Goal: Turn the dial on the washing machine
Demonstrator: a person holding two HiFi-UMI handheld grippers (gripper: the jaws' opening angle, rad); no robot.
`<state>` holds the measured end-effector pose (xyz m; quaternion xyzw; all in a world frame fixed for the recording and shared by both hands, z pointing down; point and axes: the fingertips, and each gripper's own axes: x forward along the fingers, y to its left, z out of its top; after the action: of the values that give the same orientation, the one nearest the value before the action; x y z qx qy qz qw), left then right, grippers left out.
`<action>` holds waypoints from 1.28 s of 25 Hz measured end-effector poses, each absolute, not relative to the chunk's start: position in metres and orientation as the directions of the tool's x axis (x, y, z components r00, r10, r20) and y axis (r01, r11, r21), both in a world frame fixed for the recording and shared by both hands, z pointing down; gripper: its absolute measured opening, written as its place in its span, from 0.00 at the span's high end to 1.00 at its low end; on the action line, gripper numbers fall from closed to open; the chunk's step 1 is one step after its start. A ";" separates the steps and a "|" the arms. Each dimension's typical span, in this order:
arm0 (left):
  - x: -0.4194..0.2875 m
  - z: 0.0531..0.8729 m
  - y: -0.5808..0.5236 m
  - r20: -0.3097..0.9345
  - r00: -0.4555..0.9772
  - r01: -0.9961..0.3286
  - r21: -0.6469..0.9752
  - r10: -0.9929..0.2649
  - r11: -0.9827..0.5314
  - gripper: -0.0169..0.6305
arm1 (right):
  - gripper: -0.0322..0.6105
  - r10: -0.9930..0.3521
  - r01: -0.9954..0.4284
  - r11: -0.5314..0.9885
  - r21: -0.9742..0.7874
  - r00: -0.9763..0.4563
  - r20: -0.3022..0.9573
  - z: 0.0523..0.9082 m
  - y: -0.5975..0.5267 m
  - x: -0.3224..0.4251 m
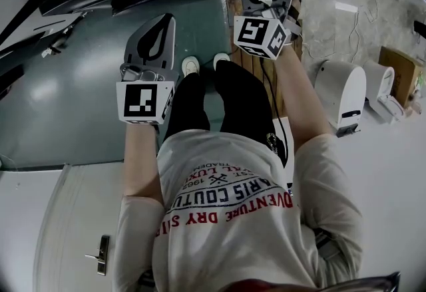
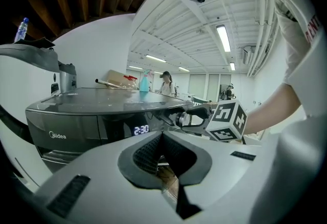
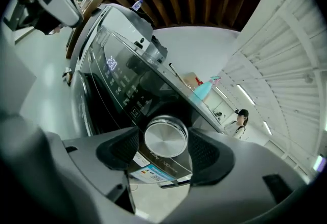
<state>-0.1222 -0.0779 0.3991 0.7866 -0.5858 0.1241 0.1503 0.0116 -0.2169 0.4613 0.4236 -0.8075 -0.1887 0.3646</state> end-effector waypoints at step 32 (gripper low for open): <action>-0.135 0.369 -0.061 0.349 0.267 -0.962 0.043 -0.898 -0.269 0.95 | 0.52 -0.752 -0.759 0.617 0.209 -0.490 0.441 0.422 -0.187 0.011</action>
<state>-0.1347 -0.0615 0.3691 0.7862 -0.5915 0.1287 0.1242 0.0110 -0.1867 0.4221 0.4377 -0.8630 0.0070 0.2522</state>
